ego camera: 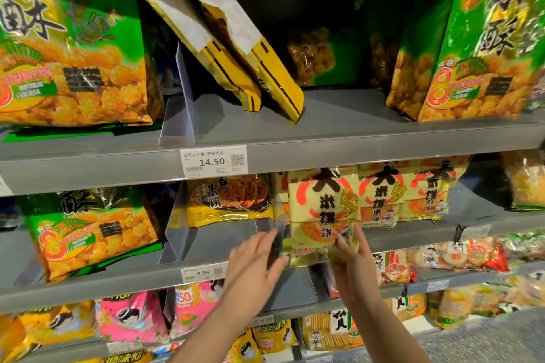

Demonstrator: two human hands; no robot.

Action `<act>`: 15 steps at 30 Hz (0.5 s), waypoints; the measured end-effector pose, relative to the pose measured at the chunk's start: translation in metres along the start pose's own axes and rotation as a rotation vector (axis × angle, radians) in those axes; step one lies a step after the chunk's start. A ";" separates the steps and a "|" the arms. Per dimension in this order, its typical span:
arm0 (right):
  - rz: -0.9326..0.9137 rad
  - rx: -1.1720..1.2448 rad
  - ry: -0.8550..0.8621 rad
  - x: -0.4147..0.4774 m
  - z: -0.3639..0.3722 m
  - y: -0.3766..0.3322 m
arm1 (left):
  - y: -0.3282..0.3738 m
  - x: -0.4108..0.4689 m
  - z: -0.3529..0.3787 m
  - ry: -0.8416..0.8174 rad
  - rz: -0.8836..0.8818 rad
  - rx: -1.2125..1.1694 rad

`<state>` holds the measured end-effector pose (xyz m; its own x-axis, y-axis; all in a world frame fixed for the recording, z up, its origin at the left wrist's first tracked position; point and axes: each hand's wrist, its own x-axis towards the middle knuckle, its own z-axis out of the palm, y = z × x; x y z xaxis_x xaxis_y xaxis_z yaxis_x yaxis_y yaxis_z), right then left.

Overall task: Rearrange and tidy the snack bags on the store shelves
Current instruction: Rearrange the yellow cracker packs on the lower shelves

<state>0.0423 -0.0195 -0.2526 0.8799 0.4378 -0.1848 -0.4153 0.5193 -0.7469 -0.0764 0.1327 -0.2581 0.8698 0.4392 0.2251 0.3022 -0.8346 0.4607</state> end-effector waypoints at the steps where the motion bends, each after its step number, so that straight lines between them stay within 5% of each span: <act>1: -0.009 0.014 0.014 0.003 0.005 -0.003 | 0.008 -0.003 0.003 0.012 0.018 -0.021; 5: -0.066 -0.226 0.174 0.015 0.019 -0.008 | 0.043 0.004 0.012 -0.012 0.172 0.031; 11: -0.266 -0.907 0.430 0.030 0.021 0.000 | 0.073 0.014 0.028 -0.166 0.024 0.026; 15: -0.262 -0.741 0.388 0.029 0.018 0.001 | 0.070 0.021 0.032 -0.134 0.104 0.030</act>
<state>0.0635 0.0074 -0.2473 0.9984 0.0207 -0.0528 -0.0504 -0.1016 -0.9935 -0.0250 0.0727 -0.2483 0.9405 0.3033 0.1530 0.2174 -0.8835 0.4148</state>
